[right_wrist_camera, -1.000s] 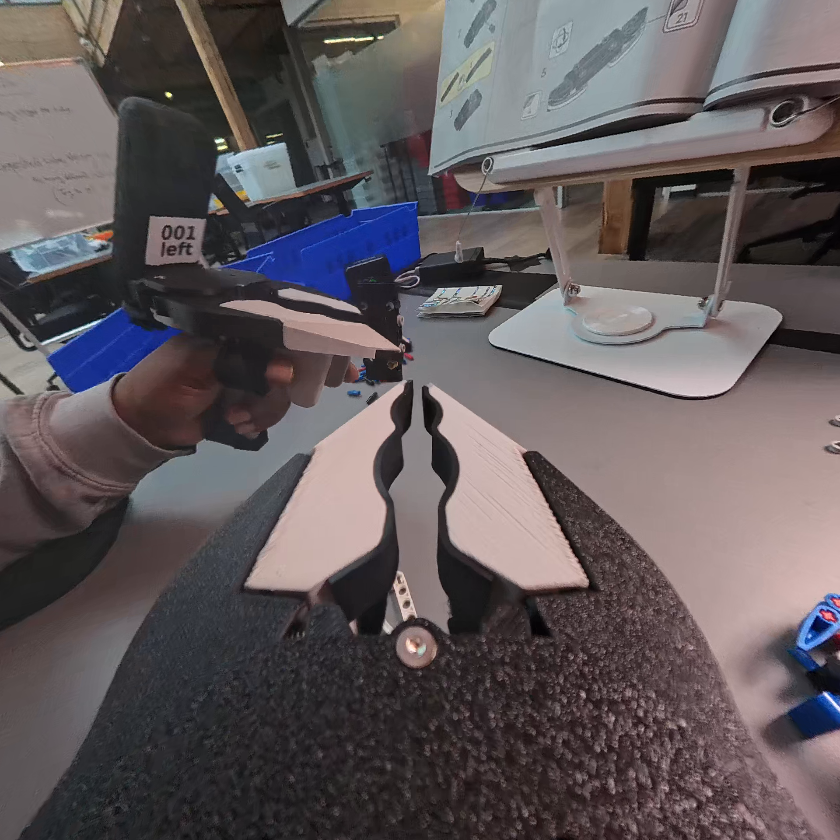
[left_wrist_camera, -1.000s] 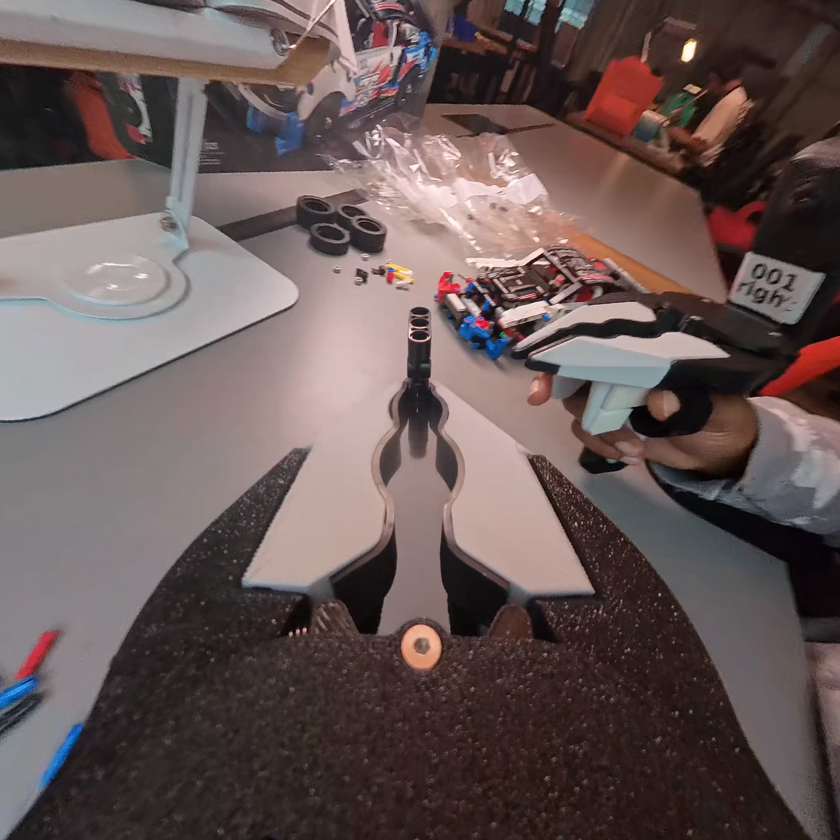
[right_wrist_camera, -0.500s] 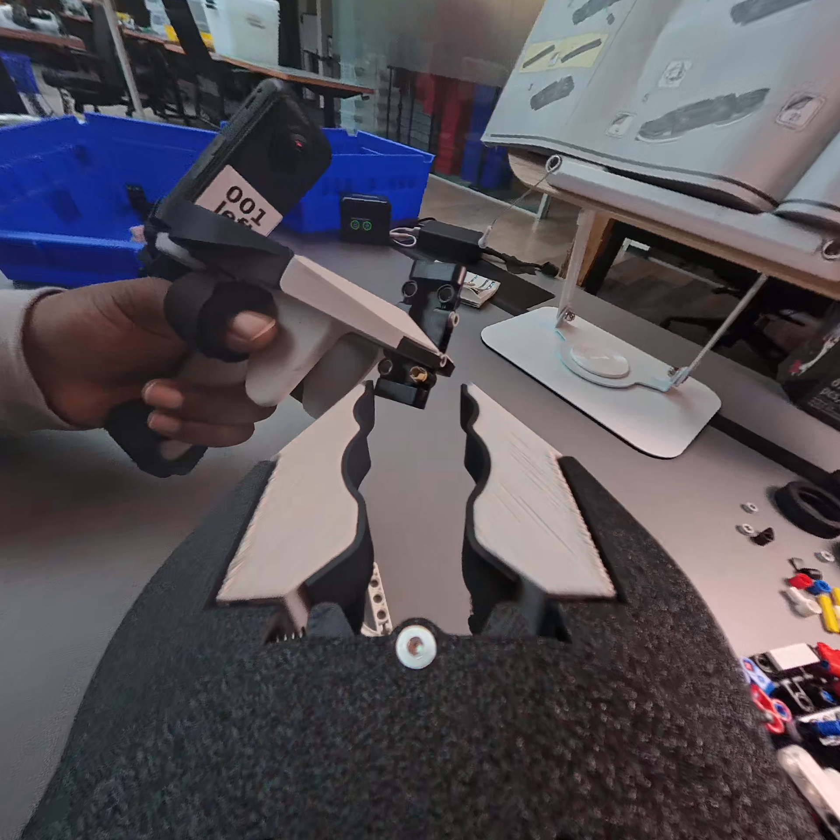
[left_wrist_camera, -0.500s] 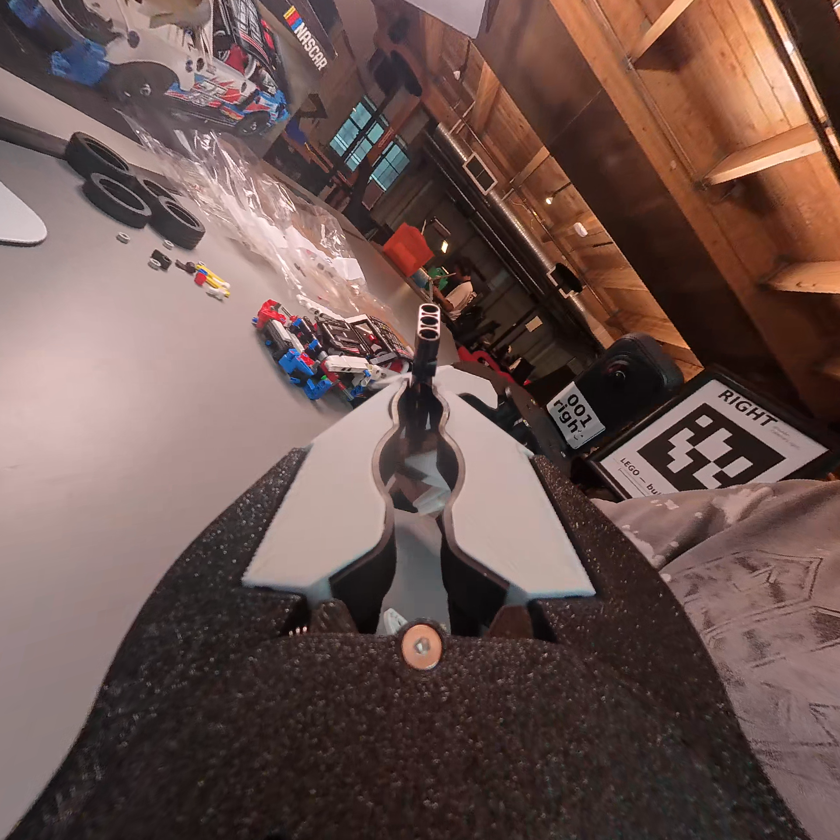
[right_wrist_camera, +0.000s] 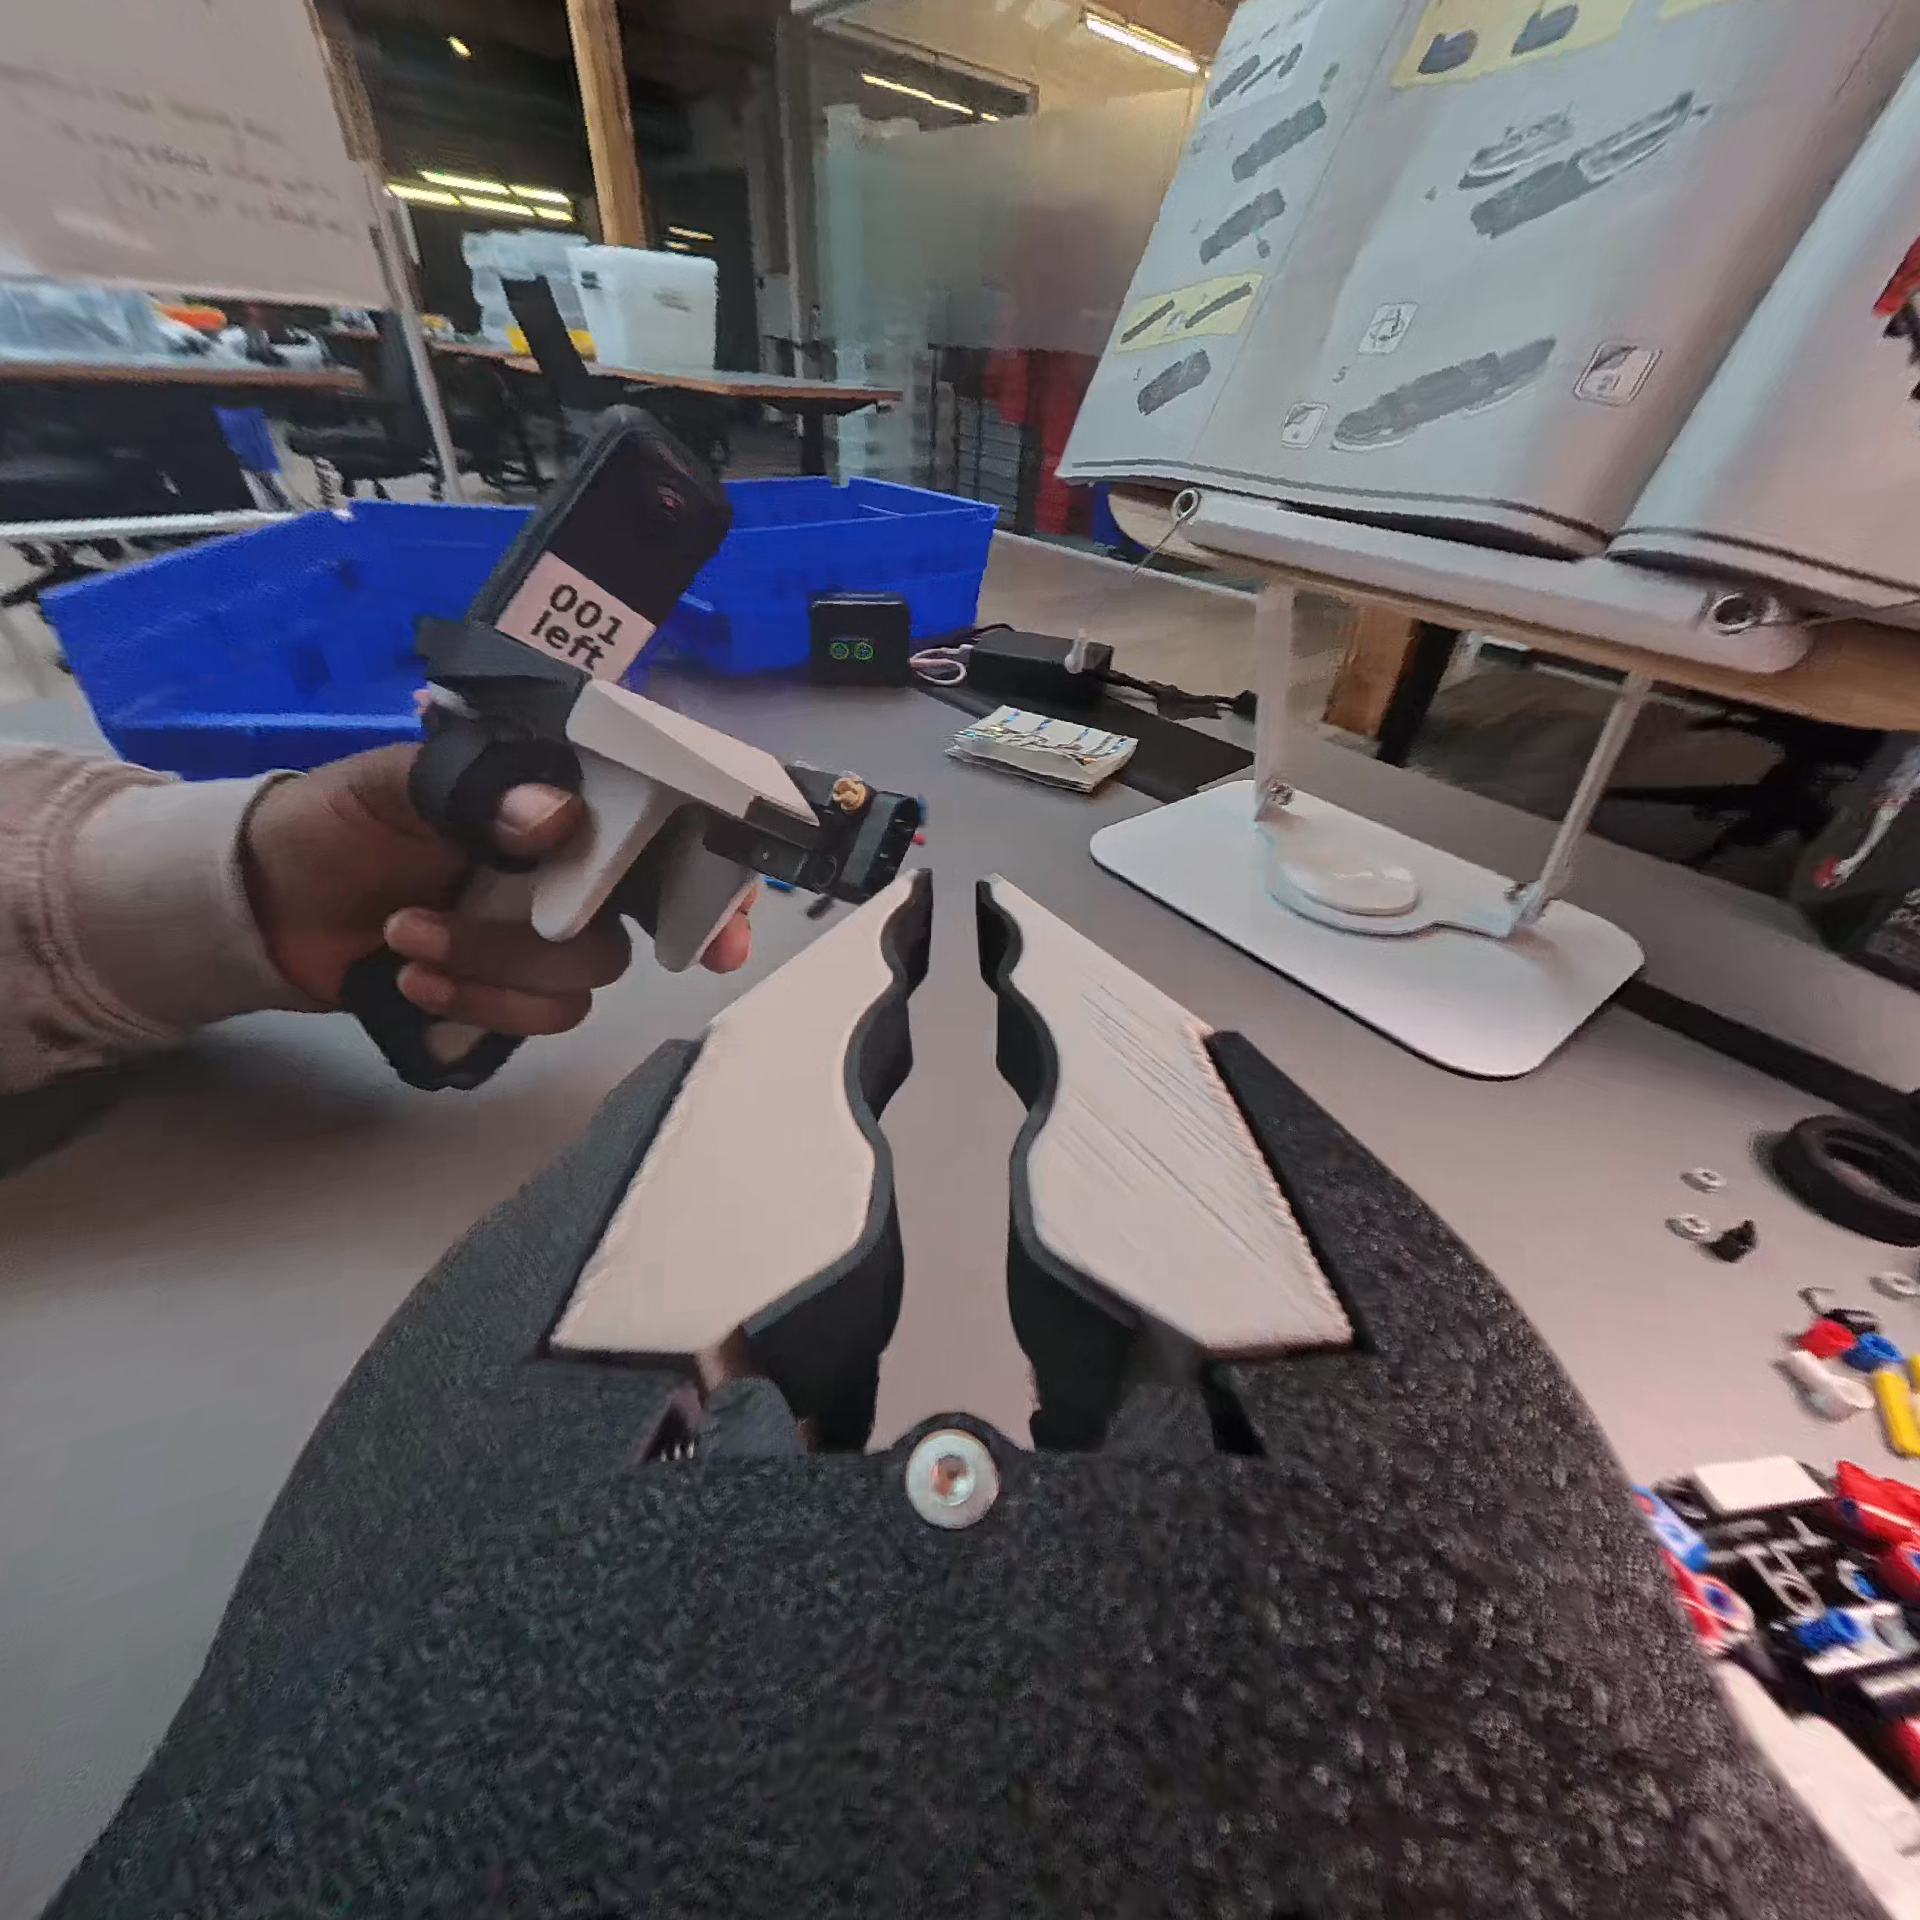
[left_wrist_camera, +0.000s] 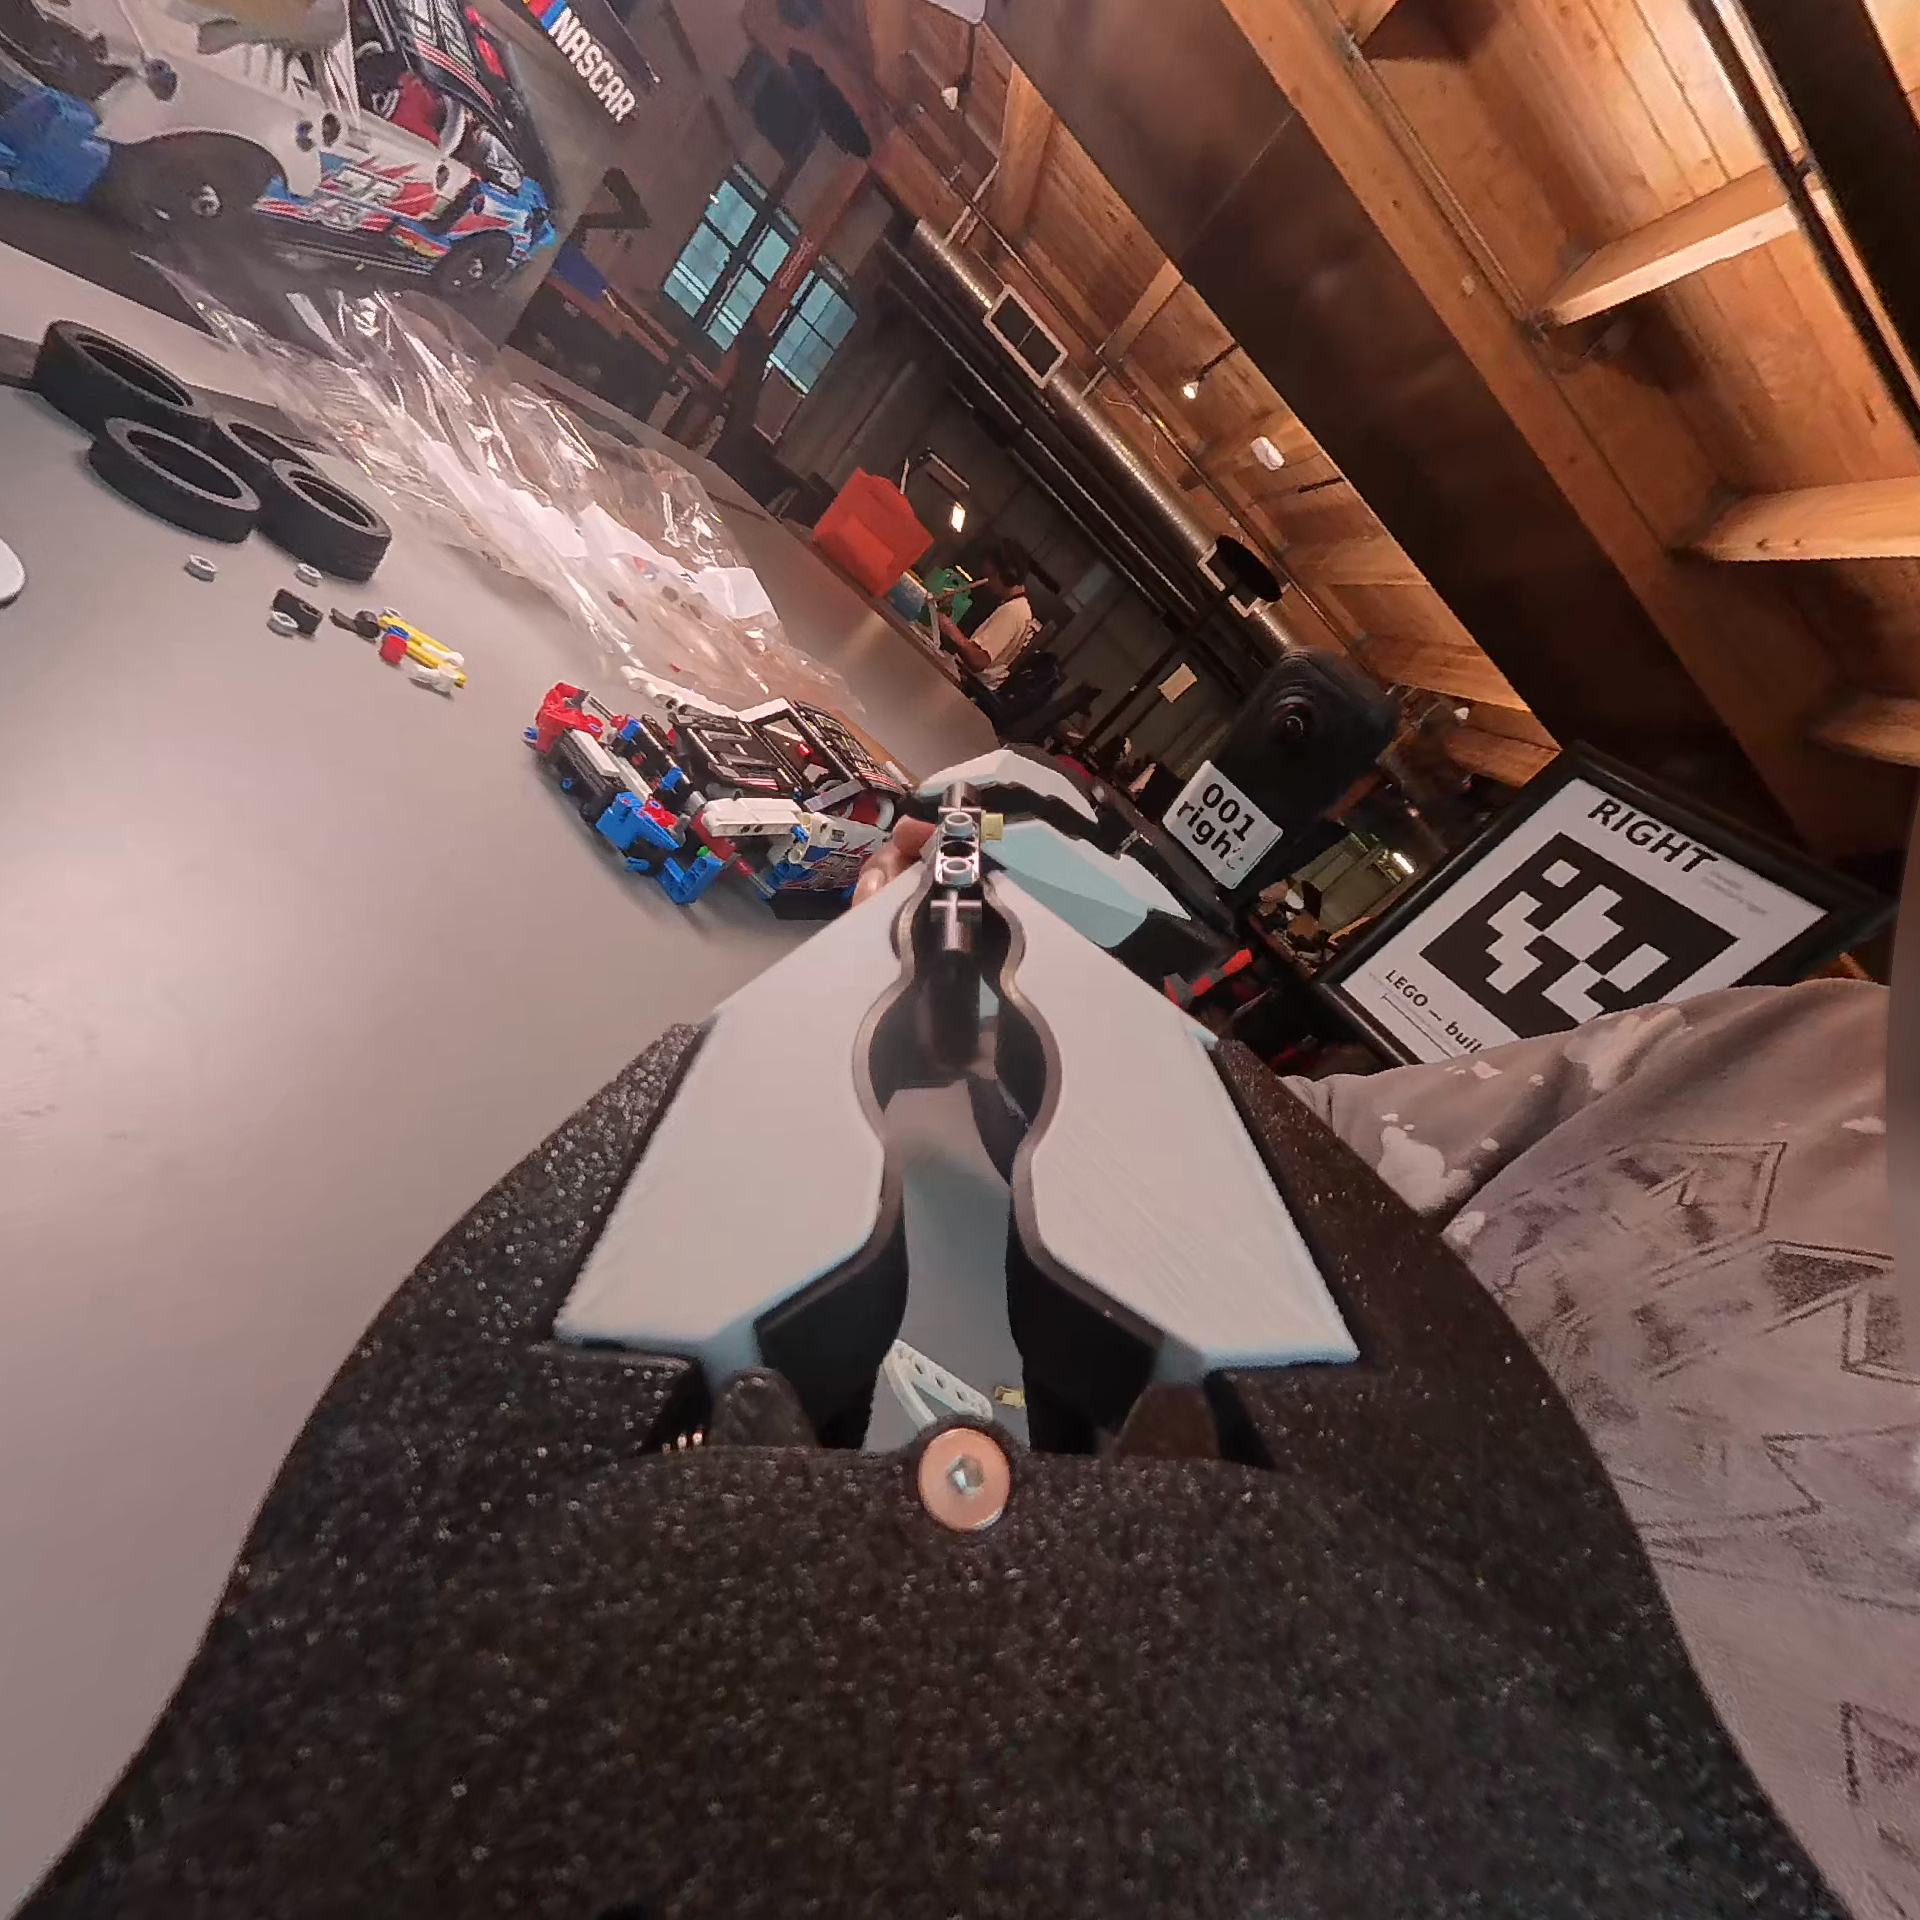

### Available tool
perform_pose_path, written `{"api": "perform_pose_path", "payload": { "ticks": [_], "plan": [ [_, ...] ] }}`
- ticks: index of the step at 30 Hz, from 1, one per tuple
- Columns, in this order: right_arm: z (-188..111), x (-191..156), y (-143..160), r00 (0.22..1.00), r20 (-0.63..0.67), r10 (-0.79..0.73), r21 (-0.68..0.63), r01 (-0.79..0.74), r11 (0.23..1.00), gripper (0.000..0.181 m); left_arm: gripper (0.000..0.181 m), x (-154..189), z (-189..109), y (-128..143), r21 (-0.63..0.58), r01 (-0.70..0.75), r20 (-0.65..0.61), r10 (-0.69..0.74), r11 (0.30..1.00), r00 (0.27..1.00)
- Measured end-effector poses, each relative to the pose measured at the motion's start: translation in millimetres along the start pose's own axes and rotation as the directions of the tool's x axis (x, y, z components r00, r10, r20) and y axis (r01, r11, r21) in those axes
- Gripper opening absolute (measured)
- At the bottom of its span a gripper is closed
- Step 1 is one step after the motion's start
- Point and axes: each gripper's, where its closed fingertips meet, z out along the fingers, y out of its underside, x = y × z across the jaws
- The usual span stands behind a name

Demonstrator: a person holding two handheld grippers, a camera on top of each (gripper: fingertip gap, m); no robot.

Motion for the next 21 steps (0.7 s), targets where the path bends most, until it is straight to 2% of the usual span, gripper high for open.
{"api": "perform_pose_path", "payload": {
  "ticks": [3, 6, 14, 20, 21],
  "plan": [
    [-0.1, -7.1, 0.3, 0.981, 0.100, 0.164, 0.012, -0.166, 0.986, 0.009, 0.004, 2.9, 1.0, -1.8, 0.009, -0.074, 0.017, 0.074, 0.997, 0.997],
    [-2.0, -9.8, -5.0, 0.927, 0.201, 0.317, 0.023, -0.328, 0.944, 0.010, 0.004, 11.3, 1.5, -2.7, 0.004, -0.215, 0.031, 0.215, 0.977, 0.976],
    [-13.3, -19.8, -21.3, 0.779, 0.407, 0.477, 0.018, -0.529, 0.849, 0.013, 0.005, 37.6, 4.7, -4.6, 0.005, -0.561, 0.078, 0.559, 0.828, 0.825],
    [-16.1, -21.0, -23.2, 0.671, 0.481, 0.565, -0.023, -0.634, 0.773, 0.016, 0.005, 41.8, 5.7, -4.8, -0.026, -0.676, 0.137, 0.673, 0.736, 0.727],
    [-17.7, -23.2, -24.8, 0.641, 0.508, 0.576, -0.034, -0.653, 0.757, 0.026, 0.005, 40.3, 4.9, -6.5, -0.029, -0.687, 0.157, 0.682, 0.726, 0.714]
  ]
}}
